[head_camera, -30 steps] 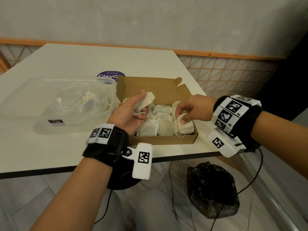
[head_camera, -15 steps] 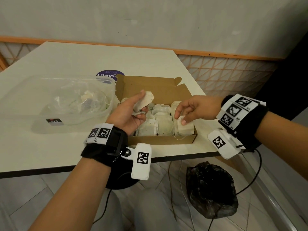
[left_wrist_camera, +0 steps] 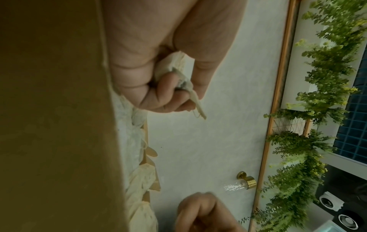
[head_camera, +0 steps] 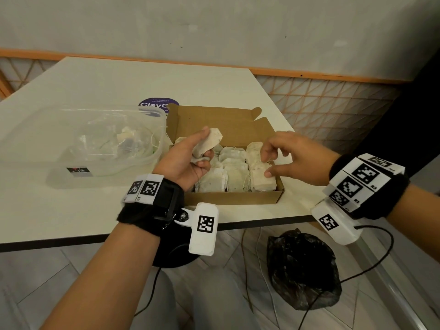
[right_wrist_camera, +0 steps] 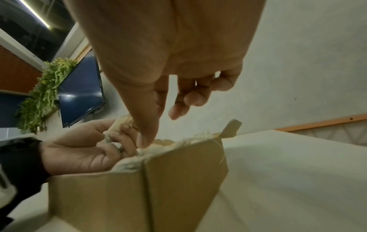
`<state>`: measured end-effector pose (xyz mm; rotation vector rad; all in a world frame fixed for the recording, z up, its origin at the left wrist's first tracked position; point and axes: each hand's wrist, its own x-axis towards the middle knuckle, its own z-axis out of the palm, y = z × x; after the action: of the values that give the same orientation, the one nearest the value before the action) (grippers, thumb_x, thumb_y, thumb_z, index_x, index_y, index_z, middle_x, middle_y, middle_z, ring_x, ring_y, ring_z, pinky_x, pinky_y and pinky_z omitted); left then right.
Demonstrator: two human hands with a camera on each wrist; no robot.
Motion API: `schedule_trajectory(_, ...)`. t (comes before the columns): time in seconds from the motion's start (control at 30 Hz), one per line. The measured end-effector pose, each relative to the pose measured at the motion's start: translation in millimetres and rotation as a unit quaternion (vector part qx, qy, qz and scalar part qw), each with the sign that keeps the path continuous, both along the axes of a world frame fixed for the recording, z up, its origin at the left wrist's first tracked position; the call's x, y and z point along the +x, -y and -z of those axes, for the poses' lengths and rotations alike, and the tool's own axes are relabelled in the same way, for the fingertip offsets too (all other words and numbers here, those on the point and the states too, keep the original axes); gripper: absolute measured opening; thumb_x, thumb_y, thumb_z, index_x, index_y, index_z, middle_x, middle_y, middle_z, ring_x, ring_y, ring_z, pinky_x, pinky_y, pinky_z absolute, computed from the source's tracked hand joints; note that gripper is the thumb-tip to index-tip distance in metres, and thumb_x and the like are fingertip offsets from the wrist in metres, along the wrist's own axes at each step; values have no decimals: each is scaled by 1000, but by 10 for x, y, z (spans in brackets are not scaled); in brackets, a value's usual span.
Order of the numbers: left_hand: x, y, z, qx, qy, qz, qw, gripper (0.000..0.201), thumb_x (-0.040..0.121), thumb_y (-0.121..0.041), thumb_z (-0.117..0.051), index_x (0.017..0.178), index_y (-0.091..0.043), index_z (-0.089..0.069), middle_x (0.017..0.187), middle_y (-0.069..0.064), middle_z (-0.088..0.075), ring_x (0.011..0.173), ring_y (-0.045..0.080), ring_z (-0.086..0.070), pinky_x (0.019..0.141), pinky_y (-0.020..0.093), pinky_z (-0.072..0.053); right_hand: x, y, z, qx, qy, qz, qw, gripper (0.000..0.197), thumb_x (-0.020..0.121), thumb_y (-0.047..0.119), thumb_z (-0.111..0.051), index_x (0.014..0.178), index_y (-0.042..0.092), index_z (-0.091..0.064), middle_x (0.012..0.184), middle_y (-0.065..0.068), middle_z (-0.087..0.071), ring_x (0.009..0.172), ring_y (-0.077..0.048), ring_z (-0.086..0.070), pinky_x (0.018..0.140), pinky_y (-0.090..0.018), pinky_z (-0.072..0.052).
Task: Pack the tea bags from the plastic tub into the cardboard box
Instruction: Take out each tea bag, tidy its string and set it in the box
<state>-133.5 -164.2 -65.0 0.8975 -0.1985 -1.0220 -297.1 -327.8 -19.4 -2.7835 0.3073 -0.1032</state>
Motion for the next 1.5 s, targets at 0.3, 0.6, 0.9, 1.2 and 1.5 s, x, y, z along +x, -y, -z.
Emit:
schedule_trajectory(0.3, -3, 0, -13, -4, -3, -9, 1000, 13, 94, -24, -55, 82, -19, -58, 63, -3, -55, 52, 3, -41, 39, 10, -27, -23, -75, 66, -46, -117, 18, 992, 5, 75, 39, -71, 80, 38, -68, 80, 13, -44, 84, -4, -43, 84, -31, -30)
schedule_trajectory(0.6, 17, -22, -30, -42, -46, 18, 998, 28, 95, -33, -49, 99, -7, -58, 76, 5, -61, 58, 9, -51, 44, 12, -38, 119, -258, -113, 147, 52, 99, 983, 14, 79, 38, -68, 87, 26, -66, 75, 2, -54, 67, -9, -48, 68, -27, -41)
schedule_trajectory(0.9, -40, -32, -53, -25, -10, 53, 998, 32, 93, -28, -51, 120, -10, -52, 89, 5, -60, 65, 10, -57, 50, 14, -42, 651, -519, -114, 282, 124, 150, 939, 19, 83, 22, -68, 91, 5, -64, 70, 2, -62, 59, -3, -55, 52, -8, -43)
schedule_trajectory(1.2, 2, -55, -68, -40, -53, 20, 998, 42, 90, -26, -27, 113, -1, -50, 90, 12, -60, 69, 16, -52, 54, 21, -38, 558, -331, -296, 239, 148, 186, 941, 13, 78, 17, -68, 68, 14, -60, 66, -1, -68, 61, -8, -61, 57, -21, -42)
schedule_trajectory(1.5, -126, 10, -118, 29, 221, -88, 971, 43, 90, 16, -36, 120, -14, -42, 98, 7, -66, 83, 10, -64, 62, 18, -52, 586, -415, -199, 314, 119, 193, 922, 14, 80, 6, -62, 69, 10, -54, 74, -16, -68, 64, -19, -69, 47, -18, -47)
